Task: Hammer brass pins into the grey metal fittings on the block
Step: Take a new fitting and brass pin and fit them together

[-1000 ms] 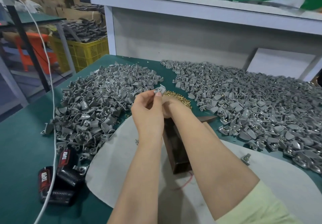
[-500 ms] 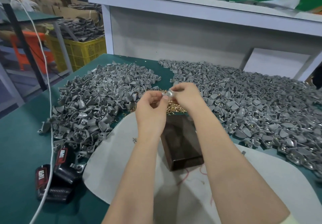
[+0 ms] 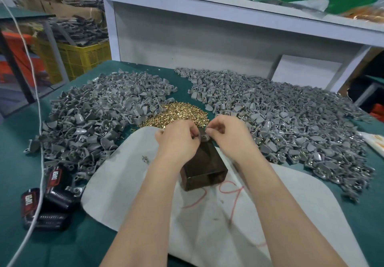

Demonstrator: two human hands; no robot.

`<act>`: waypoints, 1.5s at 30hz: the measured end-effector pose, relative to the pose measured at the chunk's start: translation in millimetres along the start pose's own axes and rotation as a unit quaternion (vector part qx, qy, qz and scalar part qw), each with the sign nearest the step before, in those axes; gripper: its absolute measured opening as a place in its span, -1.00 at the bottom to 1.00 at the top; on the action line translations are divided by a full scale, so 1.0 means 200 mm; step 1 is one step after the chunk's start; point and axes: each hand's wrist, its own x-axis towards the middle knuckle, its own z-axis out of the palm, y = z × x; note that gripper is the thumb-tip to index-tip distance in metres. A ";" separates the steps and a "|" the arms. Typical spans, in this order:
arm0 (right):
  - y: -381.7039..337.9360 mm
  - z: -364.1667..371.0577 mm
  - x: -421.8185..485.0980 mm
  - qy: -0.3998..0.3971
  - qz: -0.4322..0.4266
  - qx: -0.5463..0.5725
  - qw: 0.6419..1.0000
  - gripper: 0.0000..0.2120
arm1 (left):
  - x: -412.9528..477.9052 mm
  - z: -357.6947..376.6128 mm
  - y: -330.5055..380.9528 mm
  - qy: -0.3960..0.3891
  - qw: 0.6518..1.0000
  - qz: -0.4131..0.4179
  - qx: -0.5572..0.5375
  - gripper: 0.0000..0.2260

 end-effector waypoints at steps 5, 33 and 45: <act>-0.04 0.01 -0.01 -0.017 -0.058 -0.146 0.987 -0.91 | 0.01 0.01 -0.01 -0.005 1.000 0.006 0.003 -0.91; -0.02 0.04 0.00 0.005 -0.026 -0.087 0.996 -0.92 | 0.01 0.01 -0.02 0.012 1.000 0.021 0.011 -0.88; -0.04 0.07 -0.03 0.032 0.004 -0.050 0.998 -0.92 | 0.00 0.01 -0.01 0.012 1.000 0.016 0.007 -0.96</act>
